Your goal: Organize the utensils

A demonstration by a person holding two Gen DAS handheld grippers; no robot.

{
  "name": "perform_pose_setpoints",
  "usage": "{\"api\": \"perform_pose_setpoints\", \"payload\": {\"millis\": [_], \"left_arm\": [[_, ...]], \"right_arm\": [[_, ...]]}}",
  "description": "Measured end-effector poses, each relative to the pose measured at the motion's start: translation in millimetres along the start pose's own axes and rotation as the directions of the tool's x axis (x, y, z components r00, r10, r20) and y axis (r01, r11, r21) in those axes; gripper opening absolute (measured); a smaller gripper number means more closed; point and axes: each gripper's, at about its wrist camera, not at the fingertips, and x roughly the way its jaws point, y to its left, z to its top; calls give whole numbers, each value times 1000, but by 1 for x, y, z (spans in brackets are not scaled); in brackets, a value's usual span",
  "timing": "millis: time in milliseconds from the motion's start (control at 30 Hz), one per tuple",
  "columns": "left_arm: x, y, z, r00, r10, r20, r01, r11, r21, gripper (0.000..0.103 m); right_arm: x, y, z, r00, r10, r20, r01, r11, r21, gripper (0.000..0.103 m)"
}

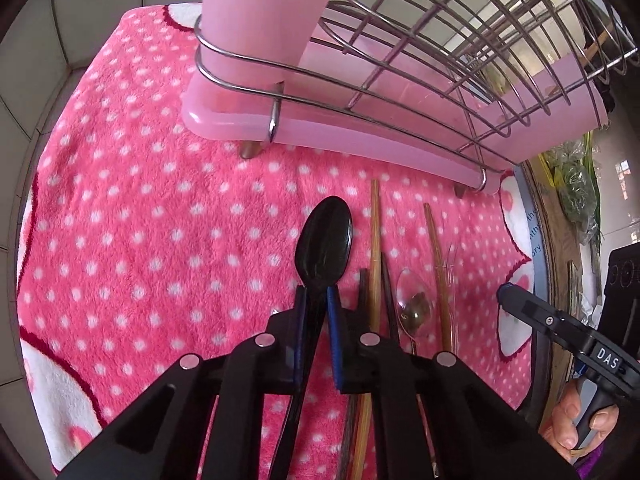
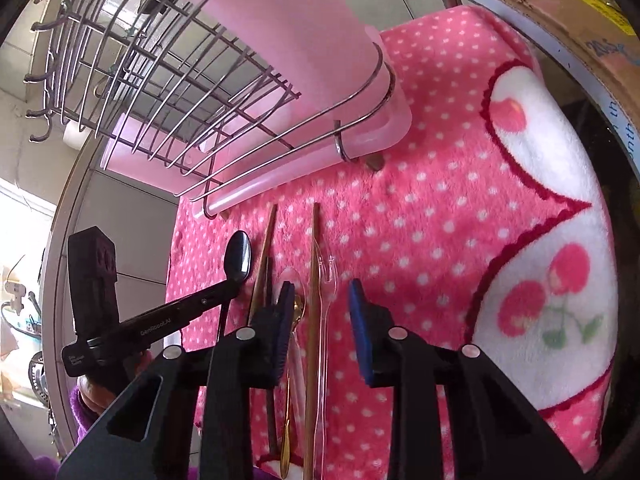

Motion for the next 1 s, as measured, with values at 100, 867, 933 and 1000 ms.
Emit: {"api": "perform_pose_setpoints", "payload": {"millis": [100, 867, 933, 1000], "left_arm": [[-12, 14, 0, 1000, -6, 27, 7, 1000, -29, 9], [-22, 48, -4, 999, -21, 33, 24, 994, -111, 9], [-18, 44, -3, 999, -12, 31, 15, 994, -105, 9], [-16, 40, -3, 1000, -3, 28, 6, 996, -94, 9]], "right_arm": [[8, 7, 5, 1000, -9, -6, 8, 1000, -20, 28], [36, 13, 18, 991, -132, -2, 130, 983, -126, 3], [29, 7, 17, 988, -152, 14, 153, 980, -123, 3], [23, 2, 18, 987, -158, 21, 159, 980, -117, 3]]}}
